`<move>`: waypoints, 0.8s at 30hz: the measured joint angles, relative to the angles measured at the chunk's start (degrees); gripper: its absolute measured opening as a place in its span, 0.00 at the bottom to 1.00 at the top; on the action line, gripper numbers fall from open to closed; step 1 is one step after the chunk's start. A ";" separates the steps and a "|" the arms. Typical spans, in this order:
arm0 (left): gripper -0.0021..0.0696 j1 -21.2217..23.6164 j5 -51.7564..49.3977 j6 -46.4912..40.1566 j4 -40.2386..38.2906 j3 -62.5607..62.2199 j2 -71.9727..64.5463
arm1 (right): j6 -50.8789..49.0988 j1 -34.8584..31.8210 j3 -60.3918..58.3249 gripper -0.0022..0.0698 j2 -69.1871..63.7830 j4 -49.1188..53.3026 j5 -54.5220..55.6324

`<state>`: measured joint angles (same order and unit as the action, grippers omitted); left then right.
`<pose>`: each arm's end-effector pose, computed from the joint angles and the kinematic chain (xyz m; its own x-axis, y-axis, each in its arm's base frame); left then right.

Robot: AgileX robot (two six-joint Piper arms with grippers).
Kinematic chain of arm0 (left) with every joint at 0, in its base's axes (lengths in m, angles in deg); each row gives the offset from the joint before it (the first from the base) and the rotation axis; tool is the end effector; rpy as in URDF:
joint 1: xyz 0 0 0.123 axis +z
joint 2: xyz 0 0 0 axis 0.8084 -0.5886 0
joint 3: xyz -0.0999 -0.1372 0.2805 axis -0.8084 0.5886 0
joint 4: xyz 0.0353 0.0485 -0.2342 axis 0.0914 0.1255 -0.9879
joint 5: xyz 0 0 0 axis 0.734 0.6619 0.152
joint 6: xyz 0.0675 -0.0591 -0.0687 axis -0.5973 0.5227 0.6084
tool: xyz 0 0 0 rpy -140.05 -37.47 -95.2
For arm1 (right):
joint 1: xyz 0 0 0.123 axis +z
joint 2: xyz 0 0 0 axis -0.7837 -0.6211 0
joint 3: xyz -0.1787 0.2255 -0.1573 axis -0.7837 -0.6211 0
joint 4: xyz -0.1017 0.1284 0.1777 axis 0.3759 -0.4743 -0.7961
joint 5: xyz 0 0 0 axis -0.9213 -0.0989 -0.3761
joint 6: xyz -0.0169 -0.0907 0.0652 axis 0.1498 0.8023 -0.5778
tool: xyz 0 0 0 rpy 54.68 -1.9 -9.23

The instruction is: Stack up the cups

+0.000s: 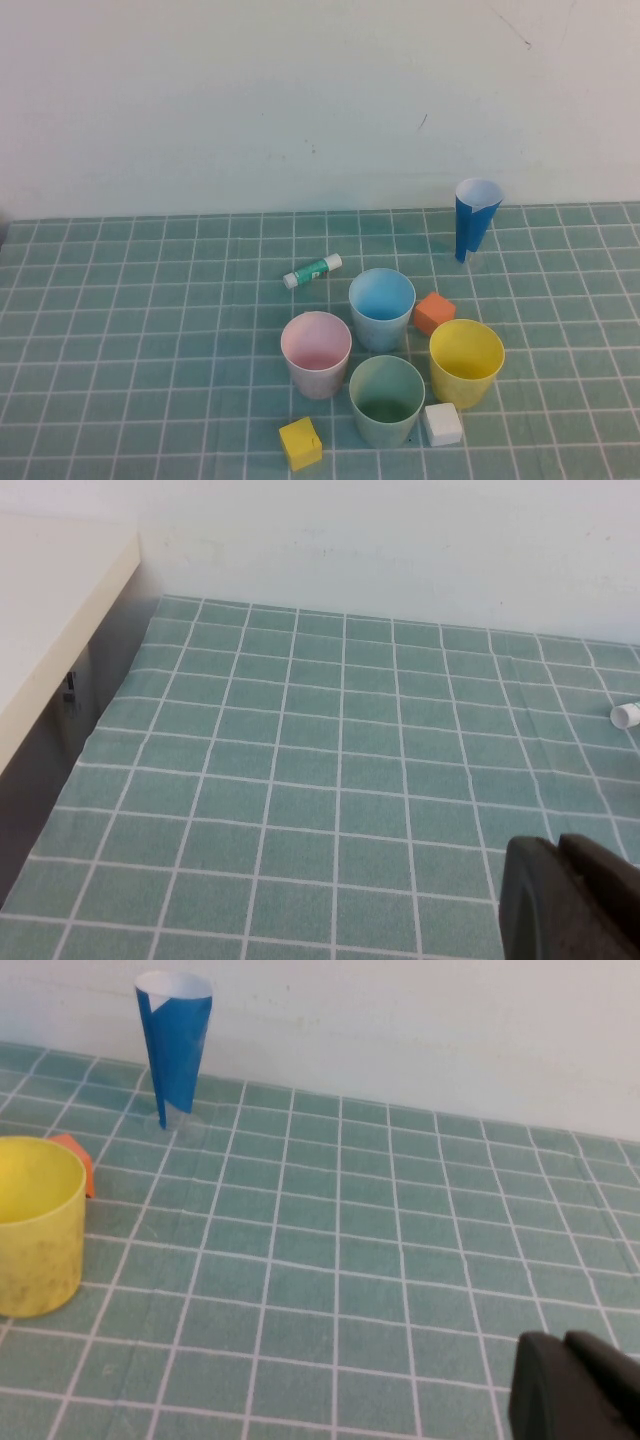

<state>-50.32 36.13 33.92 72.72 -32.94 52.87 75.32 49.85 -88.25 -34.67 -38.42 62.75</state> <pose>0.0221 -0.0019 0.1745 -0.2129 -0.1920 -0.9580 -0.0739 0.9809 -0.1801 0.0211 -0.0006 0.1686 -0.2620 -0.1732 -0.9494 -0.0171 0.9844 -0.1748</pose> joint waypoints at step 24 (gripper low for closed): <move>0.03 0.00 6.17 8.97 -42.22 -0.28 0.00 | 0.00 0.00 0.00 0.03 0.00 0.00 0.00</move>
<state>-50.32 42.30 42.89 30.50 -33.22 52.87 75.32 49.85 -88.25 -34.67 -38.42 62.75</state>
